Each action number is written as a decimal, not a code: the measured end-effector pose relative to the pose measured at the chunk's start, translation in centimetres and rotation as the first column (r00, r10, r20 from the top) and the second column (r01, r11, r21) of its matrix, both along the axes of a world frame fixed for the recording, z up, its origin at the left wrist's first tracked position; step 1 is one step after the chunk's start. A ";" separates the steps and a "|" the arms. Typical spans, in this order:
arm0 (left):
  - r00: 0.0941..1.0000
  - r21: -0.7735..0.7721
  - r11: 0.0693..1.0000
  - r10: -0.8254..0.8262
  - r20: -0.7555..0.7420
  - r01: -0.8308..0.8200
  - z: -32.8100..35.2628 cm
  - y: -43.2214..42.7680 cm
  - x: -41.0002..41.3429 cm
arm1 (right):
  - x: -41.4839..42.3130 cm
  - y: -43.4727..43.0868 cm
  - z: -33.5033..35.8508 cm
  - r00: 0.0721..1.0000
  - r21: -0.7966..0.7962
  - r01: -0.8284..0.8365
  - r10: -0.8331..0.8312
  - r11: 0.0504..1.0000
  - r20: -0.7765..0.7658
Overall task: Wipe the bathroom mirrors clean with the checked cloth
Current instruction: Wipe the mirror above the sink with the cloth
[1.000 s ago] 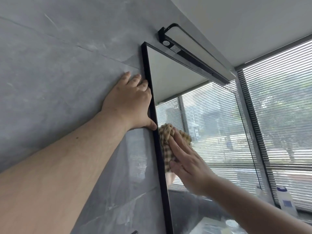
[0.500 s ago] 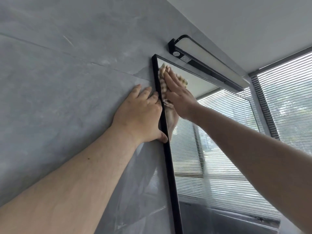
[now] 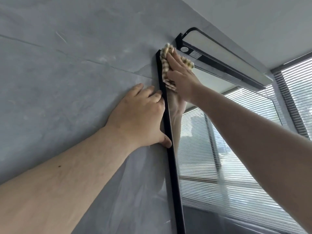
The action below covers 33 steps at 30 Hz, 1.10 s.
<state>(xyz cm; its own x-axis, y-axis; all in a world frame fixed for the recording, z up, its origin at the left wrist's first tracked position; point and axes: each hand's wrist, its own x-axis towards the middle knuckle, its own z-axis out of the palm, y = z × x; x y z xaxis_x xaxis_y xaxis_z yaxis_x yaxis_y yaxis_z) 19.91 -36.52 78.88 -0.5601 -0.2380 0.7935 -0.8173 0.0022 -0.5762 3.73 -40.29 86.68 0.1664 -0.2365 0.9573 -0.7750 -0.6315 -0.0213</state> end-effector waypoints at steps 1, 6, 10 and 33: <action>1.000 0.004 1.000 0.004 0.001 -0.004 -0.1 0.0 -0.1 | -0.1 -0.1 -0.4 1.000 0.000 -0.014 0.014 1.000 0.002; 1.000 0.003 1.000 0.012 -0.004 -0.012 -0.1 -0.3 0.0 | -1.3 -0.5 -5.4 0.998 0.004 -0.038 0.038 0.999 -0.044; 1.000 0.034 0.999 0.000 -0.024 0.001 0.0 -0.1 -0.2 | -2.9 -1.1 -13.9 0.988 0.029 -0.056 0.059 0.998 -0.145; 0.999 -0.045 0.998 0.040 0.018 -0.039 0.0 -0.5 0.0 | -5.0 -3.4 -2.6 0.968 0.082 -0.177 0.158 0.981 0.196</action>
